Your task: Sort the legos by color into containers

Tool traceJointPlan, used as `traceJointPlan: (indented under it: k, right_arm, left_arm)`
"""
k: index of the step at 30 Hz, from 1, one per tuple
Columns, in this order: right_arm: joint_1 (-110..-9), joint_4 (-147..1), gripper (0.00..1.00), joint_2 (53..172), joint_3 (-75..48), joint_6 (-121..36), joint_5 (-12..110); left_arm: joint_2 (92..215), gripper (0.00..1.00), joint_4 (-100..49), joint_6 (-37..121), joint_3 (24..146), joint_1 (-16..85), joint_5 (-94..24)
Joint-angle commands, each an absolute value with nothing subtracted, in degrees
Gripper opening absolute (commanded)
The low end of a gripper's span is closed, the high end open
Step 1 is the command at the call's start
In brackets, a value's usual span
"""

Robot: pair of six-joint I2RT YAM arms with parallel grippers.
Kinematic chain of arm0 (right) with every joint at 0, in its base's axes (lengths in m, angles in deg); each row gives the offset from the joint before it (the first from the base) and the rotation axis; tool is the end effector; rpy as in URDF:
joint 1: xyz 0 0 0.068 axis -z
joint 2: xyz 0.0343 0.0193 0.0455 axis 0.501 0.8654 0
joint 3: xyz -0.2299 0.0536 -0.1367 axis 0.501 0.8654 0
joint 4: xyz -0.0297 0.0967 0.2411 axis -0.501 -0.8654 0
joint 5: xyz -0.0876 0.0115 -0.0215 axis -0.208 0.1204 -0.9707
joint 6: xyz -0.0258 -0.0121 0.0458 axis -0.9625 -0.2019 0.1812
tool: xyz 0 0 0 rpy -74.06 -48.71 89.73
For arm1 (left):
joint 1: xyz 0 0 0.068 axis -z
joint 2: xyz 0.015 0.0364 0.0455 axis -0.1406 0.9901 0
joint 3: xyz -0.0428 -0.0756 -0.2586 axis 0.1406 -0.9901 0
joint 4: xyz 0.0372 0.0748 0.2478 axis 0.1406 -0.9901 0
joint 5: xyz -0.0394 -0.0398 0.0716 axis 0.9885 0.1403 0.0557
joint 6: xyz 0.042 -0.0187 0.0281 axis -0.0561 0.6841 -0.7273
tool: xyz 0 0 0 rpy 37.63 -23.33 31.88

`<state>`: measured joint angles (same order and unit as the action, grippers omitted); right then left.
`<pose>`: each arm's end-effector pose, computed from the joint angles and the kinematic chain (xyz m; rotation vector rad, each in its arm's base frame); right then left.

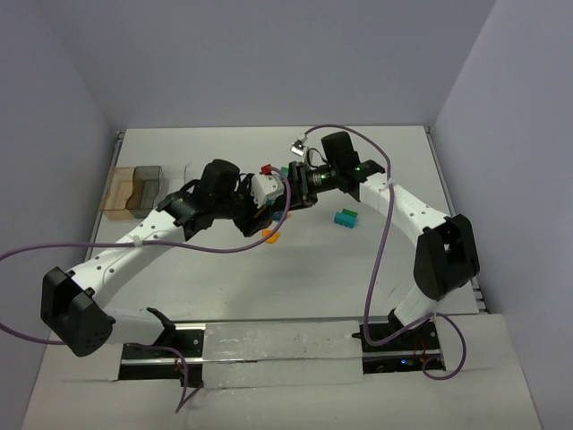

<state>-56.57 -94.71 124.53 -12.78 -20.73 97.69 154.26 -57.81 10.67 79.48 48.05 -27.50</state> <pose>0.3072 0.1863 0.2959 -0.5346 2.3349 1.6076 0.2165 -0.1941 0.3202 1.2618 1.8934 -0.4962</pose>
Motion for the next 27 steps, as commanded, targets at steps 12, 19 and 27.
traceJointPlan:
  k: [12, 19, 27]
  right_arm:
    - [-44.5, -84.9, 0.0, 119.0, -5.6, -14.8, 112.5]
    - [-44.7, -101.9, 0.0, 117.4, -12.7, -29.6, 92.7]
    - [-45.0, -106.2, 0.0, 118.3, -16.8, -33.0, 86.2]
  left_arm:
    - [148.0, 0.0, -54.5, 8.9, 70.8, 44.4, -27.8]
    - [151.6, 0.0, -62.7, 13.0, 78.2, 33.9, -28.8]
    - [155.6, 0.0, -68.1, 18.3, 85.5, 12.4, -34.8]
